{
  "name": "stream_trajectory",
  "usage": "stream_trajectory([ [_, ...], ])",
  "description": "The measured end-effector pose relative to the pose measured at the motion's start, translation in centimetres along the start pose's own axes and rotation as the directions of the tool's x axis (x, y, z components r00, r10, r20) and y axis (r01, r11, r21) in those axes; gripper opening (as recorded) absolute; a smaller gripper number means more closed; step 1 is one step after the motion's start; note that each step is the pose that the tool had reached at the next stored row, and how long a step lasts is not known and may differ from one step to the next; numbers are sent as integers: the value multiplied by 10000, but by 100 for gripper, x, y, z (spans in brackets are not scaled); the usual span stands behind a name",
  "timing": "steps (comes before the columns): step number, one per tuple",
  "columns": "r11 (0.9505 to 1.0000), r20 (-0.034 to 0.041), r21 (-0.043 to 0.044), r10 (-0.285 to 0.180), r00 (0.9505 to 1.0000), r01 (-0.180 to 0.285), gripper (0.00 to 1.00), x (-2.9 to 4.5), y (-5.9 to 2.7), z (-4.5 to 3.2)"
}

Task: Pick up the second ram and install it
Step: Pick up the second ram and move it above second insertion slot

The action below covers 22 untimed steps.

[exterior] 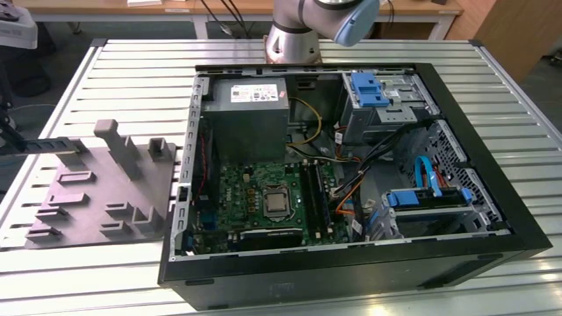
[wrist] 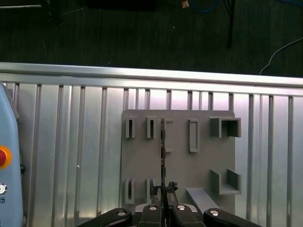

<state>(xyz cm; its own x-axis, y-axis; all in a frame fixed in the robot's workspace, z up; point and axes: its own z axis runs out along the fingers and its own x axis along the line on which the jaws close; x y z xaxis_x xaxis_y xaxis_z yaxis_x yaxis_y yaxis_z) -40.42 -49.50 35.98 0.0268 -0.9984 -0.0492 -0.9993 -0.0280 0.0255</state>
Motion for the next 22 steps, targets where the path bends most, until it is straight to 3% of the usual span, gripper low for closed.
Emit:
stream_trajectory([
  [22, 10000, 23, 1, 0, 10000, 0, 14, -11, 6, -220],
])
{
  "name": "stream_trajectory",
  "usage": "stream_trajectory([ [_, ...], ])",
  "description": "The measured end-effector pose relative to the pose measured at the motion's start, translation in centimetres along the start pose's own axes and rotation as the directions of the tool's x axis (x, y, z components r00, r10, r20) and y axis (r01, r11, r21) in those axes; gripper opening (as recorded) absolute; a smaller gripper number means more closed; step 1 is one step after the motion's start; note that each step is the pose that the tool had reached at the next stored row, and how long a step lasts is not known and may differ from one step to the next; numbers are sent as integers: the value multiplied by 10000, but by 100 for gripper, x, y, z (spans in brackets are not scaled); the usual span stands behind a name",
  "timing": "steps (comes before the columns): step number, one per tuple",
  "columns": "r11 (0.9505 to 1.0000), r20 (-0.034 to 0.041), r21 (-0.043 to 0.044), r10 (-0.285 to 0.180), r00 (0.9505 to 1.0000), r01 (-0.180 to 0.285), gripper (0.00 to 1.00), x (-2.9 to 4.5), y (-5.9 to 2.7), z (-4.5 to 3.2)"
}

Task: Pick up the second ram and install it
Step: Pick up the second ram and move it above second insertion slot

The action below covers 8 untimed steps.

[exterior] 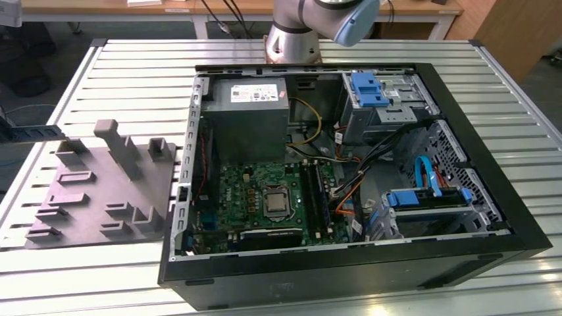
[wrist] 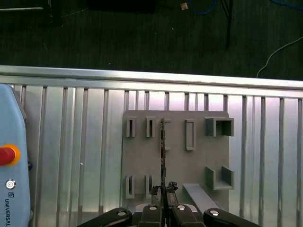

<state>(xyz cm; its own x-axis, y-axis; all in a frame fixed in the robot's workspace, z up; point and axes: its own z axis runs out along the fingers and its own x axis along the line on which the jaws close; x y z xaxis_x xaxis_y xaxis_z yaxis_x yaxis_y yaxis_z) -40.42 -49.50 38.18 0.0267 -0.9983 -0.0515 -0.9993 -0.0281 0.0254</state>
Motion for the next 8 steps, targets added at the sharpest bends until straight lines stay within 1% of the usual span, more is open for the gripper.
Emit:
stream_trajectory([
  [8, 10000, 0, 0, -1, 10000, 1, 14, -1, 0, -10],
])
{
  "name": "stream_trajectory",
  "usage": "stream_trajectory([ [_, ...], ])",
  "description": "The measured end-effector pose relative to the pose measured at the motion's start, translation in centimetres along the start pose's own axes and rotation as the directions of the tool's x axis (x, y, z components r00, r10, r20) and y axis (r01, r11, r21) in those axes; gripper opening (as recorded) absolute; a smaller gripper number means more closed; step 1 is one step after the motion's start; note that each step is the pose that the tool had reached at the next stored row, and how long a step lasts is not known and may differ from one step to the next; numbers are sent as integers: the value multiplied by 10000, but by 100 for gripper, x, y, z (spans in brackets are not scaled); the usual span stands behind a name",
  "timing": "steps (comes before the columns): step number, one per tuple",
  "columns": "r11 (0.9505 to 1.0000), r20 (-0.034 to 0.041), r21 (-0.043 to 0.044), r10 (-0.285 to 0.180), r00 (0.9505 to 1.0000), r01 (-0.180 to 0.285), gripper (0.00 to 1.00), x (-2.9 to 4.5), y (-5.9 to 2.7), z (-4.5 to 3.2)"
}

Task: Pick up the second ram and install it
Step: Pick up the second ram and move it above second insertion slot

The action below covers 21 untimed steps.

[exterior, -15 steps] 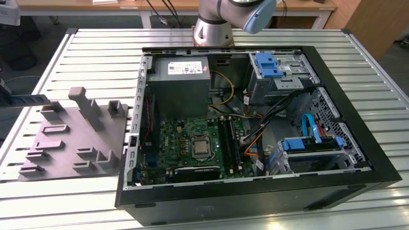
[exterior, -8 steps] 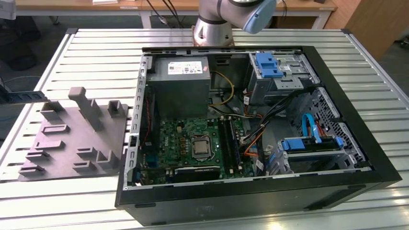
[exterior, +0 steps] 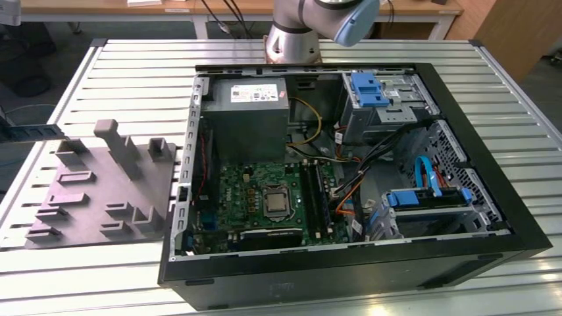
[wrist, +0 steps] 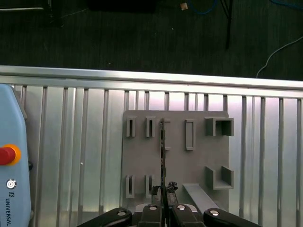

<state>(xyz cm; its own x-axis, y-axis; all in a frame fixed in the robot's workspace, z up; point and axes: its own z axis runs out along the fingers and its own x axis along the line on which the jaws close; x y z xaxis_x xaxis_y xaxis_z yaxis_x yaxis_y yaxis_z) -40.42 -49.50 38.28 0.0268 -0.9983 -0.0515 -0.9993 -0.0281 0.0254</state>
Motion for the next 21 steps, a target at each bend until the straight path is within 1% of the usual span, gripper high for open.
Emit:
stream_trajectory([
  [3, 10000, -1, -1, -1, 10000, 1, 14, 1, -20, 0],
  [5, 10000, -1, -2, 0, 10000, 0, 14, 2, -60, 1],
  [11, 10000, 0, -15, 1, 10000, -1, 14, 6, -269, 4],
  [21, 10000, 1, -21, 1, 10000, -1, 14, 12, -544, 5],
])
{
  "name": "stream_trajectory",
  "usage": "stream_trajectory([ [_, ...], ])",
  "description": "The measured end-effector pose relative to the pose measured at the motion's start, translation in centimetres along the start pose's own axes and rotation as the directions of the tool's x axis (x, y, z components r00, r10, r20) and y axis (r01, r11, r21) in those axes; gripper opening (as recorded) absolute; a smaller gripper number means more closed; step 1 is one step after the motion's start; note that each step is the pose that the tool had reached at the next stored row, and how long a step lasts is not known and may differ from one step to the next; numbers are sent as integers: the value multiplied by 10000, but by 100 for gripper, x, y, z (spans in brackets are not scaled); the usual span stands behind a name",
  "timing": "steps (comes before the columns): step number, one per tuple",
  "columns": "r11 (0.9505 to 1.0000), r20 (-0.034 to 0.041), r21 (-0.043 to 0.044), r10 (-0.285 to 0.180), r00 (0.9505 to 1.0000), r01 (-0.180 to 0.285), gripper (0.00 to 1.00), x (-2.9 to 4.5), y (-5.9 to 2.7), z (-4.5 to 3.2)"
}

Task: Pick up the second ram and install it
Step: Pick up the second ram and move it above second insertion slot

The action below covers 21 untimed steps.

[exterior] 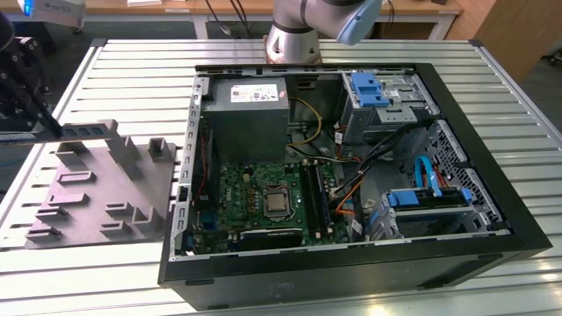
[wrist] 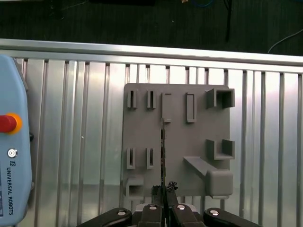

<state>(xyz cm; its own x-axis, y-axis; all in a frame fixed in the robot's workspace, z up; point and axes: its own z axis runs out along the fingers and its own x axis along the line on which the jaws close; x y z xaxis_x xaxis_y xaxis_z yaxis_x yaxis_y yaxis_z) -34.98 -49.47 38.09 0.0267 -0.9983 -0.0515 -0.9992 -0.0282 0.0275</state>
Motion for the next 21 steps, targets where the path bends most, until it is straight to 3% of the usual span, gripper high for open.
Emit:
stream_trajectory([
  [21, 10000, -1, -17, 2, 10000, -2, 14, 12, -565, -1],
])
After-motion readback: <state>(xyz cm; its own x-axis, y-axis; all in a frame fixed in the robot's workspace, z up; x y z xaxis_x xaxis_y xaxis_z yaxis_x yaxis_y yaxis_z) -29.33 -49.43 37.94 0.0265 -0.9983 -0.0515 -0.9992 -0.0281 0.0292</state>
